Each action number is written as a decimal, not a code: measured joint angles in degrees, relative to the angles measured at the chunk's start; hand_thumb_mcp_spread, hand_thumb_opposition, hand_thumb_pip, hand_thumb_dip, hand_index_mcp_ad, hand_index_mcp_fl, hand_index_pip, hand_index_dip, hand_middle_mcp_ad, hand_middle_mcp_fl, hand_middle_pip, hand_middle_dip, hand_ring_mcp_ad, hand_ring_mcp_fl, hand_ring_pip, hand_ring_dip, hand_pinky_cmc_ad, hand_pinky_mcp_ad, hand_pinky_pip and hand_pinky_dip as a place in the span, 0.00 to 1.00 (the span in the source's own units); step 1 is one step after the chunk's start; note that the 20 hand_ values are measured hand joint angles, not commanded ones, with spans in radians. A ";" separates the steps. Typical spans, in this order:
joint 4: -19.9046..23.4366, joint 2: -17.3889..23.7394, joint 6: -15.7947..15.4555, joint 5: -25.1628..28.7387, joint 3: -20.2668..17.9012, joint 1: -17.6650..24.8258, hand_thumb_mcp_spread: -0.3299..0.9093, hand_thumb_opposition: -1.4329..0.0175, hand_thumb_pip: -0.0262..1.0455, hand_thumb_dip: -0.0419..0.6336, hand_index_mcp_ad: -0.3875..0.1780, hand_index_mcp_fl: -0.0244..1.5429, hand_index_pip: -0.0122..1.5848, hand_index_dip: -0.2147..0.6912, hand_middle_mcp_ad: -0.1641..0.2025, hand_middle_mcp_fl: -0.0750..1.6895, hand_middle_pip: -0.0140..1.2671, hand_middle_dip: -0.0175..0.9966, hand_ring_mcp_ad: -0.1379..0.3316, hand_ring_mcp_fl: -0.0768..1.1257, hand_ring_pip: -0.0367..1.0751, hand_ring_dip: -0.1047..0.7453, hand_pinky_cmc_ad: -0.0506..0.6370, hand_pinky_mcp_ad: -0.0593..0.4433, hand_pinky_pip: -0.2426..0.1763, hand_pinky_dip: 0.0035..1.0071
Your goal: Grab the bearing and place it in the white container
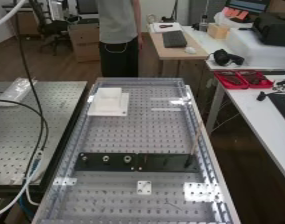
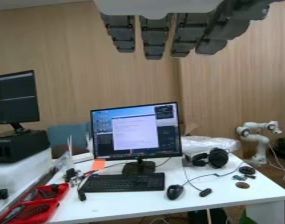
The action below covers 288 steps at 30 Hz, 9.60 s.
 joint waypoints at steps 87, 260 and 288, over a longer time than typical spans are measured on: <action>28.82 -13.77 14.97 49.51 -26.40 12.03 0.53 0.45 0.67 0.37 0.56 0.08 0.76 0.44 0.61 0.04 0.11 0.24 0.68 0.06 0.11 0.29 0.69 0.77 0.32 0.46; 49.89 -29.15 9.40 34.70 -27.39 1.76 0.55 0.45 0.69 0.41 0.56 0.03 0.94 0.42 0.61 0.06 0.11 0.24 0.64 0.06 0.20 0.25 0.63 0.74 0.32 0.56; 54.52 -29.82 6.73 35.07 -28.31 2.46 0.61 0.39 0.60 0.41 0.56 0.19 0.94 0.37 0.61 0.16 0.11 0.24 0.61 0.08 0.19 0.26 0.62 0.73 0.48 0.50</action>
